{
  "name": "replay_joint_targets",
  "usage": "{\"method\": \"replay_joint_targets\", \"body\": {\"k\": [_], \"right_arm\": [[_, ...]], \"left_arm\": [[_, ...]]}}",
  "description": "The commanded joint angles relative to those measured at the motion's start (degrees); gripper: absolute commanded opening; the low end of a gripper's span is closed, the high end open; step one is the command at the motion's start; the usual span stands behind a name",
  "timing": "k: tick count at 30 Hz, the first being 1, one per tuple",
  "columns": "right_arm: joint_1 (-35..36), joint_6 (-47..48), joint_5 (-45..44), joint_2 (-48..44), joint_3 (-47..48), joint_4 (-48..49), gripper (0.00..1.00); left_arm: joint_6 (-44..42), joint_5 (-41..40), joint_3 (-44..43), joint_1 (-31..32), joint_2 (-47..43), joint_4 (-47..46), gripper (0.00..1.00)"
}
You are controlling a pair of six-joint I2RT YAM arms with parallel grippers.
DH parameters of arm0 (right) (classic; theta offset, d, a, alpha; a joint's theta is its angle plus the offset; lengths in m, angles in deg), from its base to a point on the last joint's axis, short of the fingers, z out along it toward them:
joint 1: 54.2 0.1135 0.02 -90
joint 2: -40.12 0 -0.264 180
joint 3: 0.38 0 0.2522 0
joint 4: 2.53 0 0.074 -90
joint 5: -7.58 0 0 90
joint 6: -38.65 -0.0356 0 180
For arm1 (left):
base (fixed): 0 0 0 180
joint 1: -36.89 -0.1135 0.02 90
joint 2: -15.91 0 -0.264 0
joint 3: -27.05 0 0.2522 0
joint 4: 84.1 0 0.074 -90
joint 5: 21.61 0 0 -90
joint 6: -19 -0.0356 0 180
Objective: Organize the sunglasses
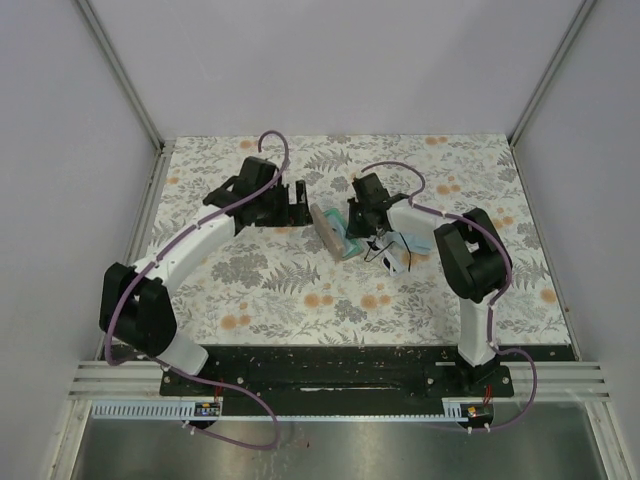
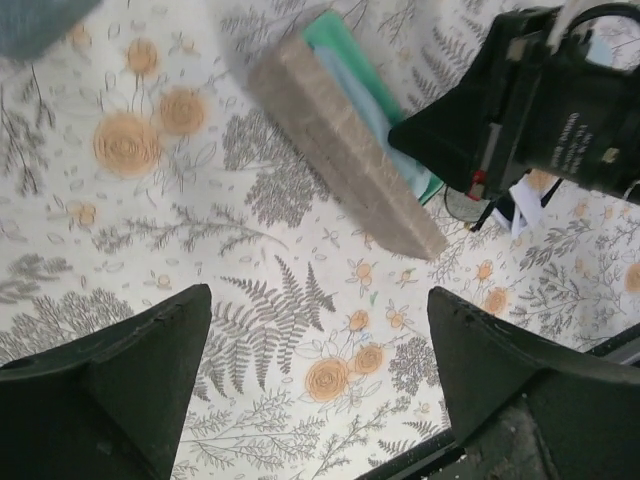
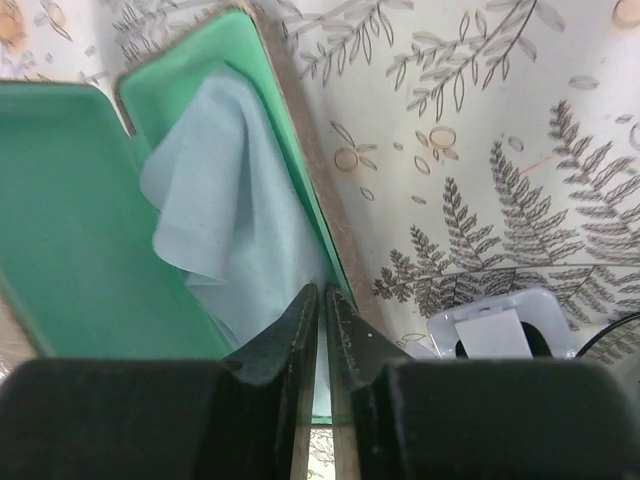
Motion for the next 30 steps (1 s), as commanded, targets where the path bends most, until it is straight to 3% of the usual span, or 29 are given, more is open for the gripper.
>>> {"method": "replay_joint_targets", "body": {"k": [1, 5, 12, 23, 30], "right_arm": [[0.5, -1.6, 3.2, -1.8, -4.0, 0.3, 0.15], [1.9, -4.3, 4.2, -4.5, -8.3, 1.8, 0.16], [2.7, -7.3, 0.7, -10.4, -12.1, 1.6, 0.24], [2.6, 0.1, -5.9, -10.0, -1.3, -7.1, 0.39], [2.0, 3.5, -8.0, -3.3, 5.0, -10.0, 0.39]], "left_arm": [[4.6, 6.4, 9.2, -1.9, -6.2, -8.9, 0.93], [6.7, 8.1, 15.0, -2.4, -6.0, -13.5, 0.92], [9.6, 12.4, 17.1, -2.4, -2.6, -19.1, 0.91], [11.4, 13.0, 15.1, -2.4, 0.6, -20.9, 0.91], [10.9, 11.8, 15.4, -2.5, 0.4, -19.7, 0.91]]}}
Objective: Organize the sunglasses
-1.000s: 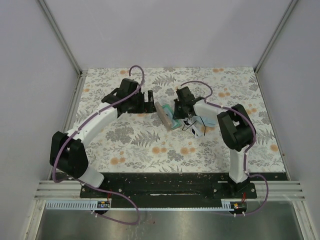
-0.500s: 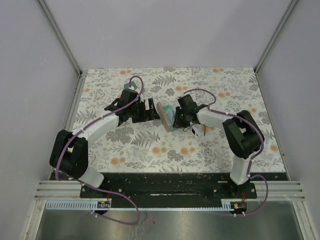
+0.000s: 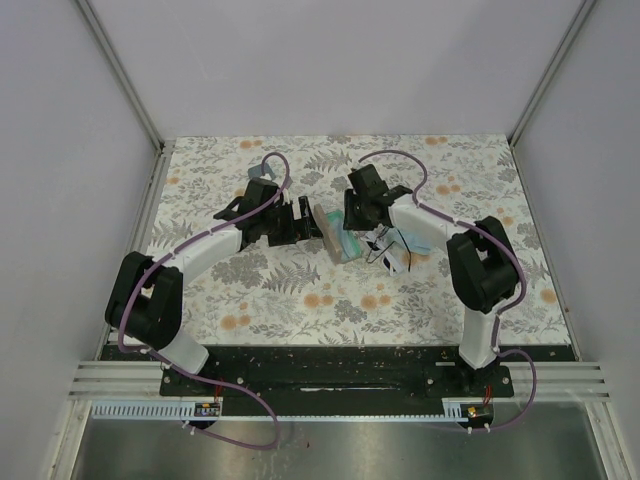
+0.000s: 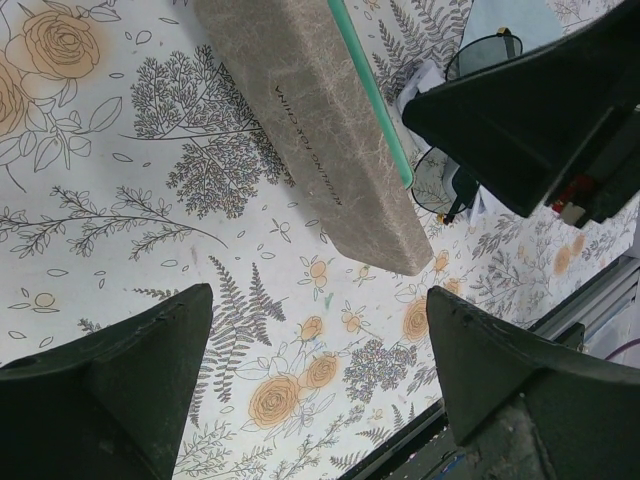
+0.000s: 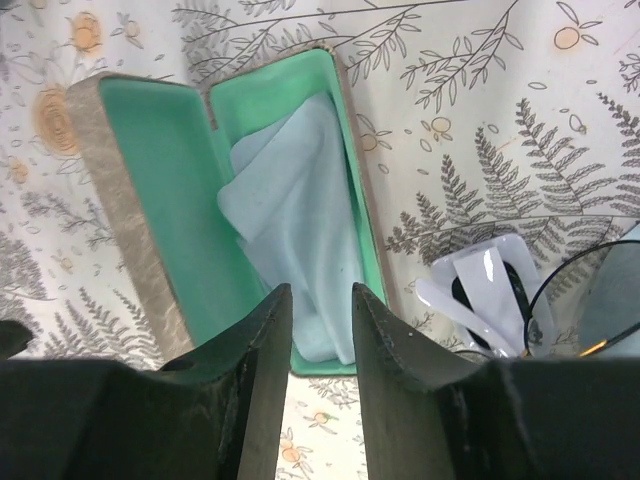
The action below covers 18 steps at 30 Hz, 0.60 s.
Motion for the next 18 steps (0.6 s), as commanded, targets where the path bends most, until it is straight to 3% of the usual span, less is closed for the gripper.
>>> {"method": "replay_joint_targets", "body": {"k": [1, 10, 15, 18], "right_arm": [[-0.4, 3.5, -3.5, 4.0, 3.7, -3.1, 0.39], [-0.5, 4.8, -5.2, 8.0, 3.8, -3.1, 0.32], [-0.5, 3.9, -2.7, 7.1, 1.2, -2.4, 0.12], [-0.2, 1.3, 0.4, 4.8, -2.4, -0.3, 0.08]], "left_arm": [[0.1, 0.1, -1.7, -0.3, -0.8, -1.8, 0.91], [-0.1, -2.2, -0.4, -0.7, -3.0, -1.1, 0.91], [1.4, -0.9, 2.0, -2.2, -4.8, -4.1, 0.93], [2.3, 0.3, 2.8, -2.8, -4.4, -5.1, 0.93]]}}
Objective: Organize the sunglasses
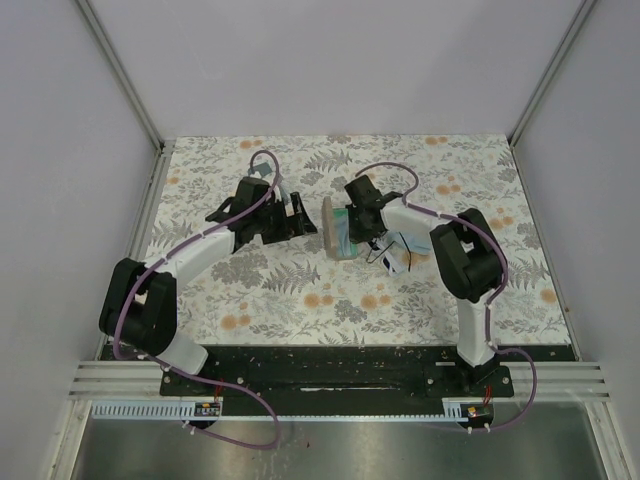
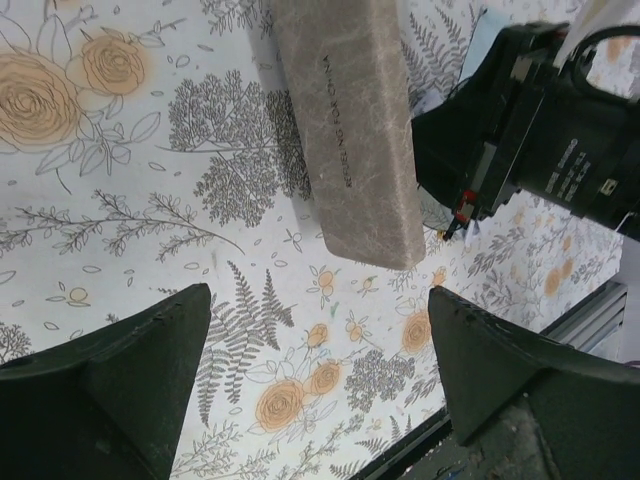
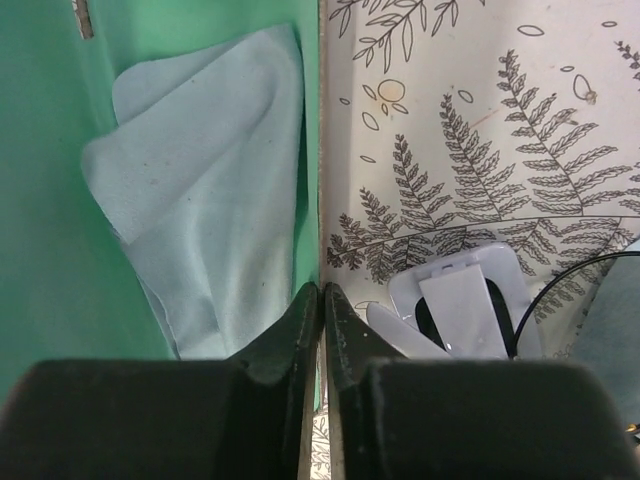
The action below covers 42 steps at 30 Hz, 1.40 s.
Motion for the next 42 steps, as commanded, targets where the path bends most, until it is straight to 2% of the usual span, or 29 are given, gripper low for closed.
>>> {"method": "replay_joint_targets", "body": {"k": [1, 8, 12, 15, 17, 19, 25, 30, 34, 39, 42], "right_arm": [[0.2, -3.2, 3.3, -4.2, -4.3, 2.3, 0.07], [2.1, -9.8, 4.9, -11.6, -13.3, 5.1, 0.04], [3.7, -12.5, 6.3, -15.4, -19.2, 8.4, 0.03], [4.5, -13.4, 6.7, -16.3, -21.0, 8.8, 0.02], [4.8, -13.3, 6.9, -16.1, -21.1, 8.8, 0.01], [5.0, -13.2, 7.3, -15.8, -21.0, 8.9, 0.00], [5.6, -12.4, 6.8, -14.4, -19.2, 7.4, 0.00], [6.1, -12.4, 6.9, -12.7, -18.0, 7.1, 0.00], [6.5, -12.5, 6.7, -12.3, -17.1, 6.5, 0.00], [7.1, -12.8, 6.2, -12.2, -16.8, 6.3, 0.00], [7.1, -12.8, 6.1, -12.2, -16.4, 5.9, 0.00]], "left_arm": [[2.0, 1.7, 1.5, -1.0, -1.9, -5.0, 0.93], [10.2, 8.0, 10.3, -2.3, -4.3, -18.4, 0.93], [15.8, 13.0, 13.9, -2.2, -1.6, -26.3, 0.93], [21.4, 16.4, 18.5, -2.2, 1.4, -37.4, 0.93], [25.5, 19.2, 21.5, -2.2, 3.9, -49.8, 0.94], [28.4, 20.6, 23.3, -2.0, 6.3, -56.9, 0.95], [27.1, 21.6, 23.4, -1.7, 10.6, -61.1, 0.97], [29.3, 24.6, 22.6, -1.3, 14.5, -69.6, 0.99], [28.7, 25.1, 20.8, -1.1, 17.3, -68.5, 0.98], [26.8, 24.3, 18.8, -0.7, 18.9, -63.6, 0.85], [26.9, 24.3, 18.6, -0.7, 19.1, -63.4, 0.70]]}}
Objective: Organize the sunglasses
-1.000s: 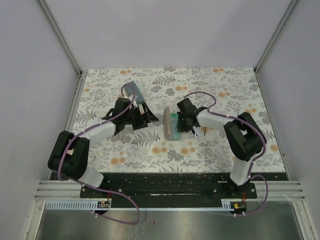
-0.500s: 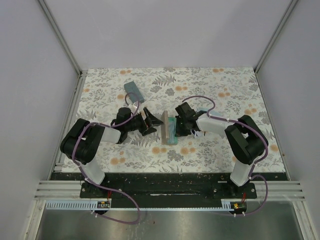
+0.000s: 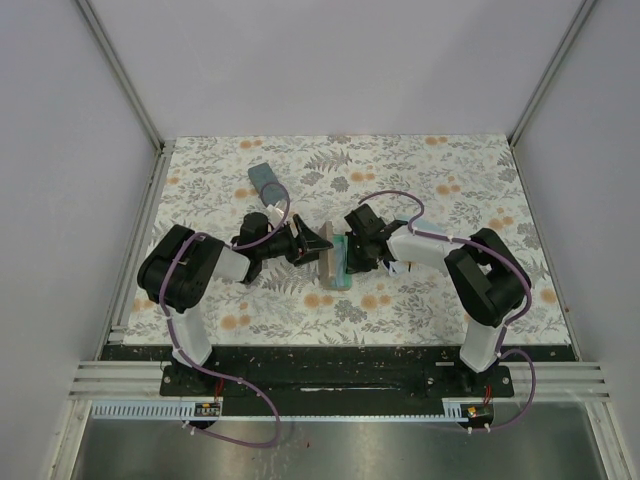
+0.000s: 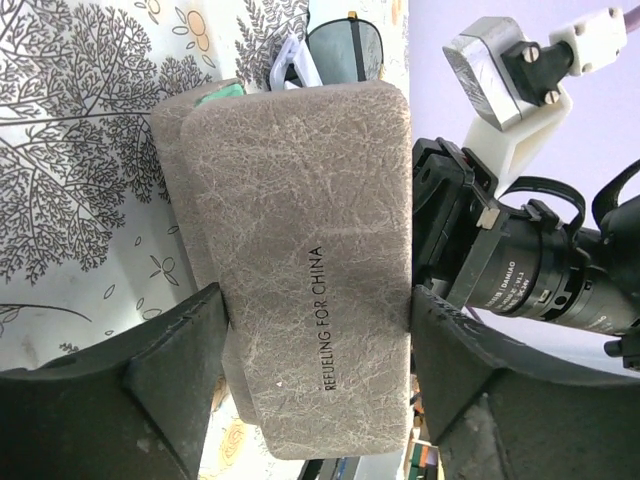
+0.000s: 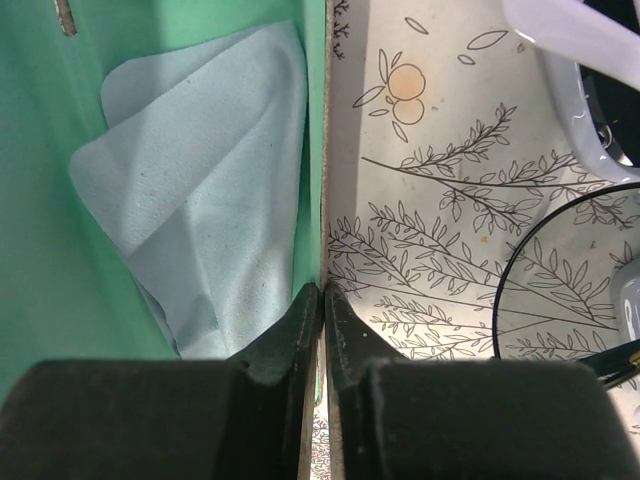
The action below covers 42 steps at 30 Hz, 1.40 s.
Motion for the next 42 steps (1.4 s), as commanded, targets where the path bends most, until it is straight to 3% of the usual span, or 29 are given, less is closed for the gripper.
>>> {"method": "replay_joint_targets", "body": {"k": [1, 5, 15, 18, 21, 27, 31, 33, 36, 42], "right_arm": [[1.2, -1.0, 0.0, 0.2, 2.3, -0.7, 0.01], [1.2, -0.8, -0.9, -1.3, 2.7, -2.1, 0.33], [0.2, -0.4, -11.1, -9.3, 7.8, -11.5, 0.66], [-1.4, -0.4, -15.3, -10.6, 8.5, -14.4, 0.86], [-5.0, -1.0, -15.0, -12.8, 6.9, -14.9, 0.87], [-8.5, 1.9, -17.8, -17.5, 0.9, -13.6, 0.66], [-9.8, 3.7, -18.4, -17.6, -1.0, -13.2, 0.59], [-10.0, 3.7, -17.7, -17.1, -1.4, -12.9, 0.59], [-10.3, 3.0, -14.3, -15.6, -1.2, -11.0, 0.74], [-10.3, 0.2, -13.0, -12.8, 2.2, -7.6, 0.74]], "left_arm": [[-1.5, 1.0, -2.1, 0.3, 0.3, -1.0, 0.63], [-2.6, 1.4, -2.5, 0.3, 0.4, 1.0, 0.49], [-3.4, 2.3, -0.8, 0.2, -0.4, 1.3, 0.42], [-4.2, 2.4, -0.4, 0.2, -1.0, 2.0, 0.42], [-4.9, 2.9, -0.3, 0.2, -1.8, 3.1, 0.42], [-8.8, 2.0, -1.1, 0.2, -4.0, 9.3, 0.42], [-10.7, 1.7, -1.9, 0.1, -5.4, 12.9, 0.42], [-11.7, 1.3, -2.4, 0.2, -6.0, 14.5, 0.42], [-12.9, 1.0, -3.1, 0.1, -6.9, 17.0, 0.42], [-13.3, 1.3, -3.4, 0.2, -7.5, 18.4, 0.42]]}}
